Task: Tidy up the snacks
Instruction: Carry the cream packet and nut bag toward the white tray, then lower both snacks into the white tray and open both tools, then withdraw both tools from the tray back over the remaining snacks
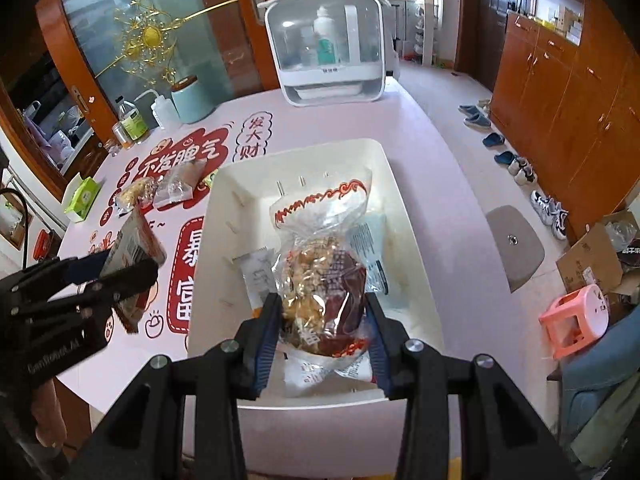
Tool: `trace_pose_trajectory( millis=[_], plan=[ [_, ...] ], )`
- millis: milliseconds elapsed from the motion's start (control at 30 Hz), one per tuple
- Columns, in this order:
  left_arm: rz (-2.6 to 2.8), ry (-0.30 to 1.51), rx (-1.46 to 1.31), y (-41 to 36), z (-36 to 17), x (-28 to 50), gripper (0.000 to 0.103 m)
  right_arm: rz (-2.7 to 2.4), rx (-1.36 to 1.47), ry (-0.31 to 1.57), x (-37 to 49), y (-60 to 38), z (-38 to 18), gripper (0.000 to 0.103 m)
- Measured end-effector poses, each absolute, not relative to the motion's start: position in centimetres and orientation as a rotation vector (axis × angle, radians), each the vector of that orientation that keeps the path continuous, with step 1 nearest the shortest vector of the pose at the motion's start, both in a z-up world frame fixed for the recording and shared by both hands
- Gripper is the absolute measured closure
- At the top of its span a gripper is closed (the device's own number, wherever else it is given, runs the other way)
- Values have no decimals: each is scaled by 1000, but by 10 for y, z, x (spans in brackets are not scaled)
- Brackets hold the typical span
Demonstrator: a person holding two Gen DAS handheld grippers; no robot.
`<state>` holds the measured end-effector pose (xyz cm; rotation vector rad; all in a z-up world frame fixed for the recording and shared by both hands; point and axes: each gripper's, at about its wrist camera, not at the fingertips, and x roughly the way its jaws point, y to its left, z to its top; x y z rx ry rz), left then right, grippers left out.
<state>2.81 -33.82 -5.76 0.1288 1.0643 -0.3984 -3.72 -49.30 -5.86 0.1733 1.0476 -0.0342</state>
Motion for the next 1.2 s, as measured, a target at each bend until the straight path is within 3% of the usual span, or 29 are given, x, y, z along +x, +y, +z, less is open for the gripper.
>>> trace_pose_trajectory(
  millis=[333,400,433,500,633,1200],
  plan=[
    [-351,1064,168,-360,-60,45,54,43,146,1062,-23,-483,-62,61],
    [-336,1047,183,-363,-58,48,42,51,146,1072,-18,-480,-63,61],
    [-325,1035,198,-365,-56,49,26,67,159,1080,-16,-480,-65,61],
    [-314,1011,222,-366,-54,49,8,82,178,1096,-13,-479,-69,60],
    [-292,1008,233,-359,-54,47,8,75,175,1121,-10,-475,-76,46],
    [-215,994,163,-301,-51,25,8,41,188,1121,-10,-469,-79,46]
  ],
)
